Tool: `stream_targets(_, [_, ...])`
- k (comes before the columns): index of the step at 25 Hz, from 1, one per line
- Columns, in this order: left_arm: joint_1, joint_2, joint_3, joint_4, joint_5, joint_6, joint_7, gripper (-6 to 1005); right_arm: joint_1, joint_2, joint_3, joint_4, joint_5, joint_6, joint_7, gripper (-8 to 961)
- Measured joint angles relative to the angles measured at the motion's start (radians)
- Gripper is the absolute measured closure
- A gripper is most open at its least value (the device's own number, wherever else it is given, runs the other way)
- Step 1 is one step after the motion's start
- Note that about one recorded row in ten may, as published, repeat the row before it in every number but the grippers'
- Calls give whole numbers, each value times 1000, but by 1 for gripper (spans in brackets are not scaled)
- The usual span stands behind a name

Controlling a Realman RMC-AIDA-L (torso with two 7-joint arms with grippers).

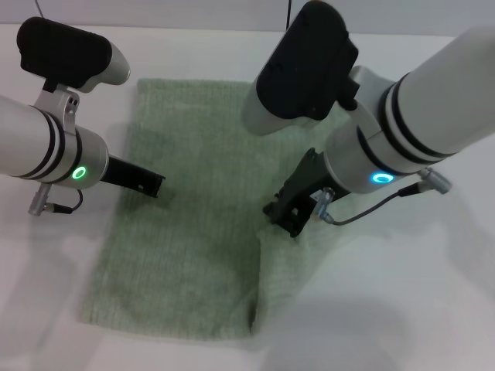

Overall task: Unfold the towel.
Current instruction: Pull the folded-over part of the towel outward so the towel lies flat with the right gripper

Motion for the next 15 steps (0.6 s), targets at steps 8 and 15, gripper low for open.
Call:
stream_targets(8, [-1,0,0,2,0,2,0,1000,-37,1,-4,145,-45,100,32,924])
stream_targets(15, [-1,0,0,2,0,3,0,1000,-81,3,-12,245,-90,168,59,924])
